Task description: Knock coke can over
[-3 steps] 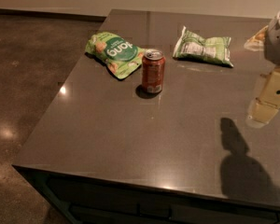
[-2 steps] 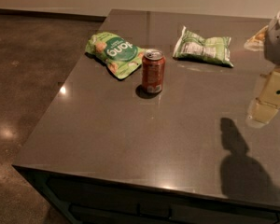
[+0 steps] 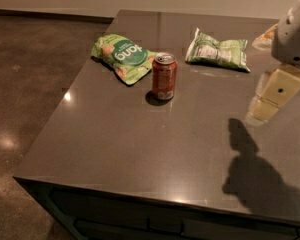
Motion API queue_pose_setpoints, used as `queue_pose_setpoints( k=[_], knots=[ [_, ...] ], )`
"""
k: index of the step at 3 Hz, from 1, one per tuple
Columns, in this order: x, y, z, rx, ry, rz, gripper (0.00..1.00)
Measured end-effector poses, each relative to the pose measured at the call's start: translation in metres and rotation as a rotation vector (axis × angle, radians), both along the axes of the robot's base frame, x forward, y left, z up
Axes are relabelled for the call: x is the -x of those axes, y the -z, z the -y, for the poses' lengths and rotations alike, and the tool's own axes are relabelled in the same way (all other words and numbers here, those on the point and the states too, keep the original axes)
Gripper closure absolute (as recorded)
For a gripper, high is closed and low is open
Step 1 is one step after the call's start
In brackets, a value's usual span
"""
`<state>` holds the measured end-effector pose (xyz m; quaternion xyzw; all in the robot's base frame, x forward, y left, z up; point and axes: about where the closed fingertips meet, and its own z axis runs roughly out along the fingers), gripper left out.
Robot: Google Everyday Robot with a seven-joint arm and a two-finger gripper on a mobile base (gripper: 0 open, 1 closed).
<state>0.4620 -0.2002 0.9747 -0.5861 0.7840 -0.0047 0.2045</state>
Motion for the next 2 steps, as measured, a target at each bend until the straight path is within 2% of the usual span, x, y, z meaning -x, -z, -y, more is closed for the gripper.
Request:
queue_pose_setpoints(
  k=[2],
  knots=[
    [-0.065, 0.029, -0.049, -0.164, 0.035, 0.008, 0.0]
  ],
)
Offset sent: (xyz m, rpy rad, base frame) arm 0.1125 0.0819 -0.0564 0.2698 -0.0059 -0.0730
